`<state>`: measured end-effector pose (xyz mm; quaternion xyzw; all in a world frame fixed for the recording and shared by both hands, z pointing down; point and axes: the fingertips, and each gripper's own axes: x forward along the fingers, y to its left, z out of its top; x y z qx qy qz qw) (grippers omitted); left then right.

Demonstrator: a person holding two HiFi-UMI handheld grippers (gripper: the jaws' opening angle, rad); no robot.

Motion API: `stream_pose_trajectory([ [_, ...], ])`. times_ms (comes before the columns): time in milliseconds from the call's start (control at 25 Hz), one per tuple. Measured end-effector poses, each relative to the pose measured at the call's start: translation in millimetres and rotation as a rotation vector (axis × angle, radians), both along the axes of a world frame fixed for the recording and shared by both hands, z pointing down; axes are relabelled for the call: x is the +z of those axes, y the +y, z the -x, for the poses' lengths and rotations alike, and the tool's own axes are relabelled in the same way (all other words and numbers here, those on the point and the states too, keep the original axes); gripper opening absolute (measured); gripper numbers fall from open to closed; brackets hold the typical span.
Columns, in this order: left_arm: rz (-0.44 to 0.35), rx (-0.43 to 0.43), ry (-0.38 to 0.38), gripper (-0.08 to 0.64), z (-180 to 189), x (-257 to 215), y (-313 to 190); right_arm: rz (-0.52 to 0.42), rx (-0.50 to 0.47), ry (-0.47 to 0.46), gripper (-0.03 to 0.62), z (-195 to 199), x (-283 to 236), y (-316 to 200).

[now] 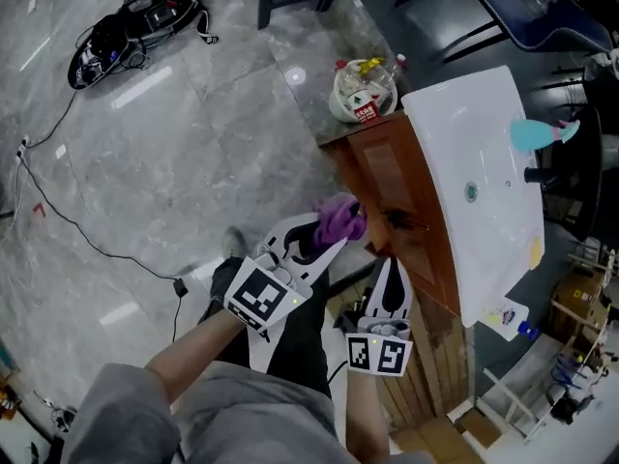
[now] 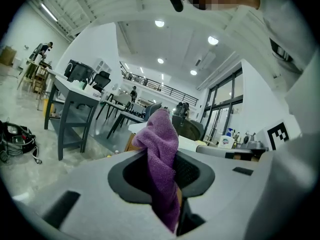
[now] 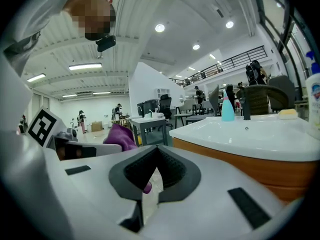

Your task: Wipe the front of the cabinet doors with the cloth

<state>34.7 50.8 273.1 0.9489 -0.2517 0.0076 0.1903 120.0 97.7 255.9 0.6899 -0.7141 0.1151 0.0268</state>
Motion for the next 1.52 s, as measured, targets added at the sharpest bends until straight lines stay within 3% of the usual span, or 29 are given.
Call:
stream_pose_trajectory([
  [360,0.049,-0.153,0.037,0.101,-15,41,-33,0.061,-0.071,-0.033,0.009,-31,47,-20],
  [640,0.027,-0.231,0.01,0.101,-31,85,-65,0.076,-0.101,-0.039,0.009,-53,69,-38],
  [960,-0.115,-0.251,-0.042,0.101,-54,123,-103,0.125,-0.129,-0.046,0.009,-60,103,-41],
  [1520,-0.274,-0.218,-0.148,0.101,-105,166,-154,0.174,-0.14,-0.066,0.009,-74,132,-38],
])
